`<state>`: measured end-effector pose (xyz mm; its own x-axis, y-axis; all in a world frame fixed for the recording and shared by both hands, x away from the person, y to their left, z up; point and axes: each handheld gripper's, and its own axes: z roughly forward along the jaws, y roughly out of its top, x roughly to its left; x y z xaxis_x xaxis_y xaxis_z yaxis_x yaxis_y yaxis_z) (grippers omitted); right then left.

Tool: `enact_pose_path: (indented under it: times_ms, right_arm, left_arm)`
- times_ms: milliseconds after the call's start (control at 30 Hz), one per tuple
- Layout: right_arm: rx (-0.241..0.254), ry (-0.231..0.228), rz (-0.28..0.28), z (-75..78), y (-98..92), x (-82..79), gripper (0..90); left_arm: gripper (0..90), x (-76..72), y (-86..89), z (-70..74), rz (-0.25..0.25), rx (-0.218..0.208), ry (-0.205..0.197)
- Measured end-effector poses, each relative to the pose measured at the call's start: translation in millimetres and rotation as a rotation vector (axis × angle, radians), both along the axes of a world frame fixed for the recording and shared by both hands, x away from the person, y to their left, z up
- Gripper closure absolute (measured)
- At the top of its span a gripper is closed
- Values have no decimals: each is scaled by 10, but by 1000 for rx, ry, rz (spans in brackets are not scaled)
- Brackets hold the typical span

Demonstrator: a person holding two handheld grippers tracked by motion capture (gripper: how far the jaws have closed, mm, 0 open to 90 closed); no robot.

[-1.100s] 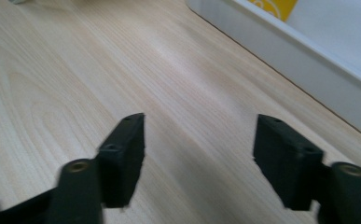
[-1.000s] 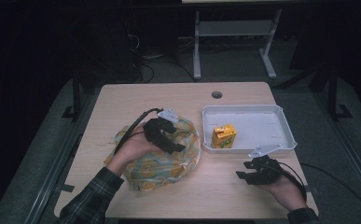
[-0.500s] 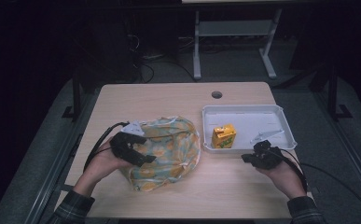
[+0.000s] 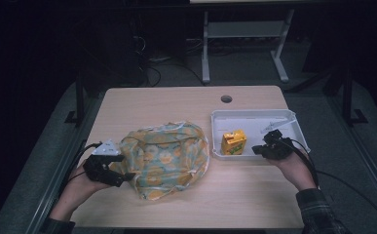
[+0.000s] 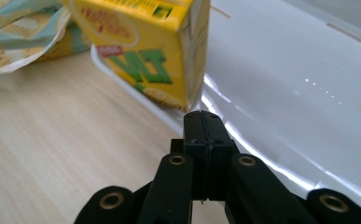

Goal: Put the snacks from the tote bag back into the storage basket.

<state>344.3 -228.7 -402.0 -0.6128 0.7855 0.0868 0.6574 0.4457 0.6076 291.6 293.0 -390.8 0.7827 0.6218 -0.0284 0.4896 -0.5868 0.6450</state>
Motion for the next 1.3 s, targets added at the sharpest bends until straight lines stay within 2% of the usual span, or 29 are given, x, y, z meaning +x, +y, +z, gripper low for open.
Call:
enact_pose_path:
  times_ms: [67,267,333,467,800,1033,1100,1300]
  right_arm:
    - [0,0,-2,26,5,56,896]
    - [6,5,-21,105,11,216,896]
    - [-9,-2,-24,136,22,269,896]
    - [0,-8,-34,224,53,375,896]
    - [4,-13,-13,396,244,566,896]
    - [-3,-4,2,403,360,701,896]
    - [8,-3,10,406,388,718,896]
    - [-2,3,19,396,432,718,896]
  left_arm:
    - [190,-59,99,-21,17,-4,-7]
    - [189,-198,386,-124,90,-14,17]
    - [188,-229,465,-186,112,-6,25]
    - [188,-255,557,-274,139,-2,43]
    - [188,-234,585,-341,153,-2,52]
    - [188,-227,563,-379,144,12,62]
    - [188,-226,562,-380,143,12,63]
    - [188,-226,559,-386,138,14,69]
